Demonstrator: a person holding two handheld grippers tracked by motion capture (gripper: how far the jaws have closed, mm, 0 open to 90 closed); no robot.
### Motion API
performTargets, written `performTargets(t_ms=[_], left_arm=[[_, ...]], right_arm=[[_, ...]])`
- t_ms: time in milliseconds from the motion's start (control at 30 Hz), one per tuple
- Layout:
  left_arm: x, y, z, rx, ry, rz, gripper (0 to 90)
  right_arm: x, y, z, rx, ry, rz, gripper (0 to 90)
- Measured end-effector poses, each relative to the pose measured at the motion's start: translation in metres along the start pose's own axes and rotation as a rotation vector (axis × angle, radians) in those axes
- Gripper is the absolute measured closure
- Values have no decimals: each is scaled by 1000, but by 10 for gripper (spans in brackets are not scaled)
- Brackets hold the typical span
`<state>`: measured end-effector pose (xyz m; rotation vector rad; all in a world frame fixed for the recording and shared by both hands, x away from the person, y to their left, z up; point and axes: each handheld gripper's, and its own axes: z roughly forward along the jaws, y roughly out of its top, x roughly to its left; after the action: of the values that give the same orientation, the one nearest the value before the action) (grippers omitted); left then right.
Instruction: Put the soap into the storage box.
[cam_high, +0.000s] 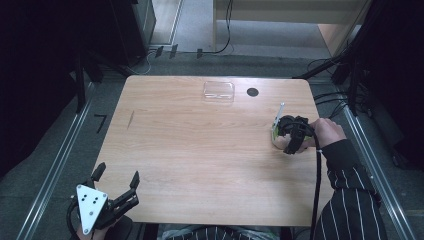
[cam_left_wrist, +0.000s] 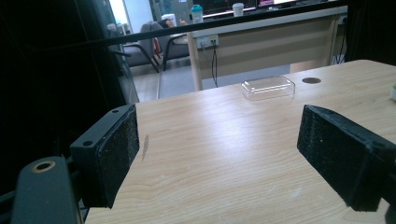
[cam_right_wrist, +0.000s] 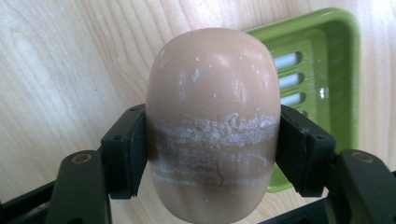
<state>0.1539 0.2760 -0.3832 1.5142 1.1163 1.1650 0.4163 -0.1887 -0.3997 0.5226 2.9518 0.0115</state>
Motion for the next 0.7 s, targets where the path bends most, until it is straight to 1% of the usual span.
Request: performTargets(t_ms=[133, 200, 333, 467, 533, 600, 700], left_arm=[[0, 0, 0, 0, 0, -2, 133], [0, 0, 0, 1, 0, -2, 133], [0, 0, 0, 1, 0, -2, 133], [0, 0, 0, 3, 1, -2, 133], [0, 0, 0, 4, 1, -3, 133], [0, 0, 0, 4, 0, -3, 133], [0, 0, 0, 3, 0, -3, 133]], right_arm=[[-4, 0, -3, -4, -3, 10, 337], [-6, 0, -3, -8, -5, 1, 337], [-9, 0, -5, -9, -11, 11, 337], [-12, 1, -5, -13, -10, 5, 337], [-13, 1, -6, -7, -17, -1, 337], [-14, 1, -6, -8, -17, 6, 337], [-16, 1, -7, -12, -18, 3, 337]])
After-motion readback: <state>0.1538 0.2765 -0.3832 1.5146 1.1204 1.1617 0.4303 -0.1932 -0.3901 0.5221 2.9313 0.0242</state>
